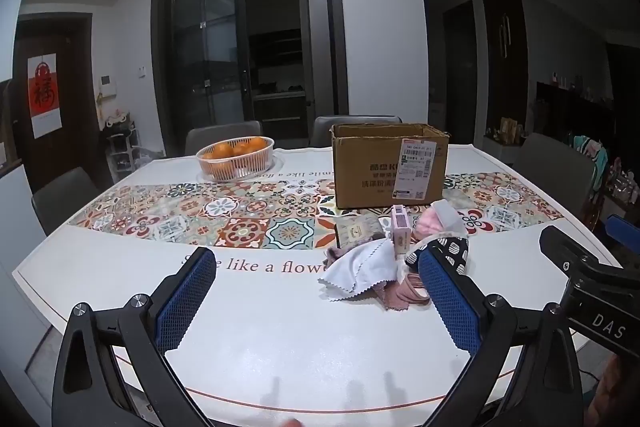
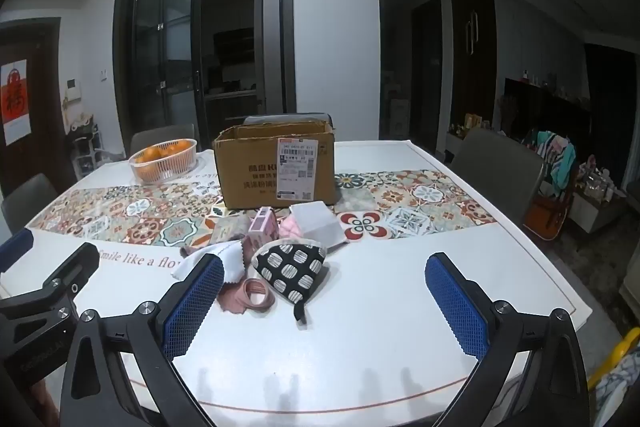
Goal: Organize soft objects
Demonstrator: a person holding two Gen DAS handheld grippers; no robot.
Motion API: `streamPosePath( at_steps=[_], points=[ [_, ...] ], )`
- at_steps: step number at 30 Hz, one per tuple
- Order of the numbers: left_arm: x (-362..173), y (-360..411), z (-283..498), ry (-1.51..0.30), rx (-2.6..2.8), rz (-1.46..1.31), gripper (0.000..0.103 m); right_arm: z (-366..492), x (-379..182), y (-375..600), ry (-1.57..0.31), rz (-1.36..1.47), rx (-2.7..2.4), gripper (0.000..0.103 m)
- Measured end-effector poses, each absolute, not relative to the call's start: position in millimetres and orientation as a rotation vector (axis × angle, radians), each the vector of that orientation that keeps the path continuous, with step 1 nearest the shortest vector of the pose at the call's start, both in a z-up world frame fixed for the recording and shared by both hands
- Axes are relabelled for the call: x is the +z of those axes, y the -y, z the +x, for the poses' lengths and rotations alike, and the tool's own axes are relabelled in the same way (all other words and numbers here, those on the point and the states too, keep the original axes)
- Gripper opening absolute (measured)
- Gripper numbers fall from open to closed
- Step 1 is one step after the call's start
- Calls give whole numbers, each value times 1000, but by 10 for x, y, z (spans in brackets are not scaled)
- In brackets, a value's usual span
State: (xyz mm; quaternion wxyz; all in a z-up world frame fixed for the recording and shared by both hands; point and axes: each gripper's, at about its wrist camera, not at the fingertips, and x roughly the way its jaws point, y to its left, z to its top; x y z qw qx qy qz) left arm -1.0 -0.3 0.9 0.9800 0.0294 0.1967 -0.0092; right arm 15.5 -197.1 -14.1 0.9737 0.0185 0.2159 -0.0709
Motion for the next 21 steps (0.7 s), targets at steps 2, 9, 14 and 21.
streamPosePath(
  at_steps=[2,9,14,21],
  points=[
    [22,6,-12,-408,-16,59,103,158,-141,1974,-435,37,-144,103],
    [-6,-21,-4,-422,-32,51,103,161,-139,1977,-433,36,-143,103],
    [-18,-27,1,-424,-34,50,103,157,-140,1980,-433,36,-144,103],
    [-13,-20,3,-425,-33,51,103,156,-142,1981,-434,38,-143,103]
  ],
)
